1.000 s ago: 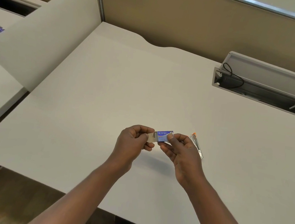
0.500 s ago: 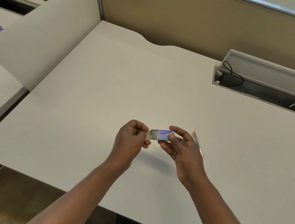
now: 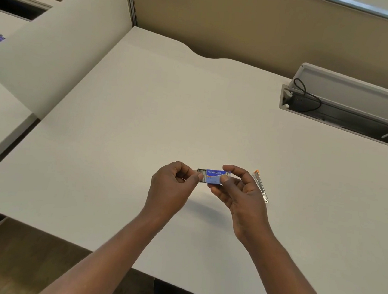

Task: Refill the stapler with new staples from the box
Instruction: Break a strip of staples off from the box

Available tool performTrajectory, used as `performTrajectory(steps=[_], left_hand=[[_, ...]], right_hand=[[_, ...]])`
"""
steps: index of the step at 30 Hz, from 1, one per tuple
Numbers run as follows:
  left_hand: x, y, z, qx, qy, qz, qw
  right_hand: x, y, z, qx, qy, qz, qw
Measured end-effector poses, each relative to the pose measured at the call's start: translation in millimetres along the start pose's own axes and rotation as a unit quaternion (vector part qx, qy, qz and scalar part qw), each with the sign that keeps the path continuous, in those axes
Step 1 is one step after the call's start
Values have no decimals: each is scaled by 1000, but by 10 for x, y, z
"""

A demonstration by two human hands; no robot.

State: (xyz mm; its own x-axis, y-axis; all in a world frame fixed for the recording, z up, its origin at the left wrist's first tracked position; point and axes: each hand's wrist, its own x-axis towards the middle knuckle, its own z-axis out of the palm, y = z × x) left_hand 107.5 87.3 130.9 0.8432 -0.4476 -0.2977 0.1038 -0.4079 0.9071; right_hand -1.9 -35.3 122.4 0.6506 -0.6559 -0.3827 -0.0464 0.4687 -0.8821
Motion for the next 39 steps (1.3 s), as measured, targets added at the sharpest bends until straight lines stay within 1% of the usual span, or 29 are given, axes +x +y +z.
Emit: performTrajectory(steps=[9,18,22,26,28,34,39], left_hand=[[-25,11,-11,19,15,-17,1000],[-72,-16,-18,52,43,17,998],[-107,-23,-18,81,57,53,994],[-126,-58,-32,110,36,85,990],[-119,-67,-45,123,27,85,988],[-104,-41,-55,130,38,81,988],[-121,-37,-52,111,46,57,991]], right_hand=[[-34,76,23,-7,-2,-5,1000],[-71,124,70,-4,12,6,1000],[-85,137,79,1,13,11,1000],[-95,142,75,2,17,12,1000],[-102,143,72,0,17,12,1000],[-118,153,71,-16,19,12,1000],[-126,155,76,-19,22,9,1000]])
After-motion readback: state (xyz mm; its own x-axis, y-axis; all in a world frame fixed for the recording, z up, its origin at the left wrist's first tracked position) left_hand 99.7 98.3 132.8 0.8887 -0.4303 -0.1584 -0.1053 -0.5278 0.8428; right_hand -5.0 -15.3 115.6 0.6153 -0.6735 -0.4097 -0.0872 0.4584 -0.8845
